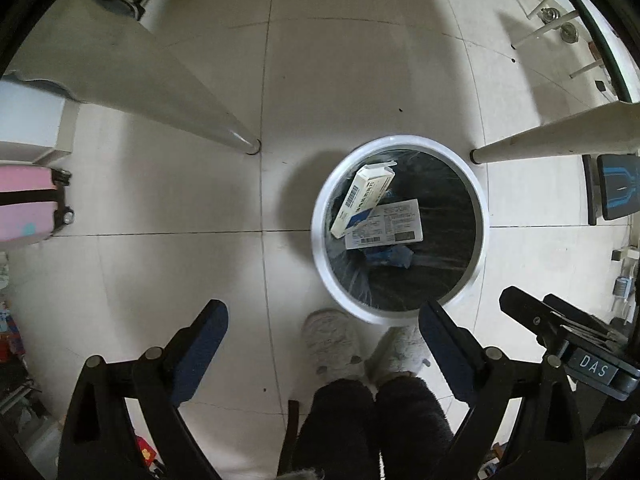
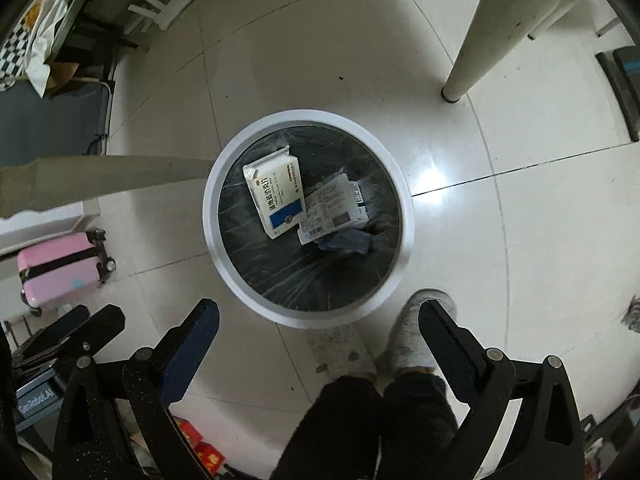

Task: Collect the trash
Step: 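Raise both tools back toward the table items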

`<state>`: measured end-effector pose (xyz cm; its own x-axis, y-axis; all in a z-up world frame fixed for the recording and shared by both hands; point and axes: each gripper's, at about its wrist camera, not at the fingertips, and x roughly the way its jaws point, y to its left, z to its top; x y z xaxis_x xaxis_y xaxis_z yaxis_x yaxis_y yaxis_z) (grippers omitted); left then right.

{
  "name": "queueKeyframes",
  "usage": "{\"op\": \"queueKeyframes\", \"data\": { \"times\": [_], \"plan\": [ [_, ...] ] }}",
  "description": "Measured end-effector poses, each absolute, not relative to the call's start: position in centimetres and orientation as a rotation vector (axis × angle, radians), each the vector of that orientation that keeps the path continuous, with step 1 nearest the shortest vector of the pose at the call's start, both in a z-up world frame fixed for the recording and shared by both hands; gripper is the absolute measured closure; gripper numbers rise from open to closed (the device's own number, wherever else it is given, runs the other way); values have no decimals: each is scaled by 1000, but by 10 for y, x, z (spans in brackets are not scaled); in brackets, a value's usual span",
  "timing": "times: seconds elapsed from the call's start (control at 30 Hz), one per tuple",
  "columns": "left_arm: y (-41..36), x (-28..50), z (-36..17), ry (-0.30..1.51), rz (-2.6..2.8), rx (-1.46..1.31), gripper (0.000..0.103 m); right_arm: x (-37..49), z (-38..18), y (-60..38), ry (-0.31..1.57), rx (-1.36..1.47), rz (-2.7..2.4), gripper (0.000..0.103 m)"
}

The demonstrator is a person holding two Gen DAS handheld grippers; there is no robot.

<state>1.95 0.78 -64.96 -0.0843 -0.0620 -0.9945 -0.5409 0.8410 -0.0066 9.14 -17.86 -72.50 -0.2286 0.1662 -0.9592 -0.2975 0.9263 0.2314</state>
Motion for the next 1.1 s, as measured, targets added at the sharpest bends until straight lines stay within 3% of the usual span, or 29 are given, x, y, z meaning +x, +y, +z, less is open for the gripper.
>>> {"op": "queueKeyframes", "data": {
  "times": [0.47,1.1],
  "plan": [
    [-20,-7,-553,1581,421,-429,6,55,-584,-191,1631,-225,433,2],
    [-17,-15,-363,1401,464,-402,6,44,-341,-197,1496,-122,493,2]
  ]
}}
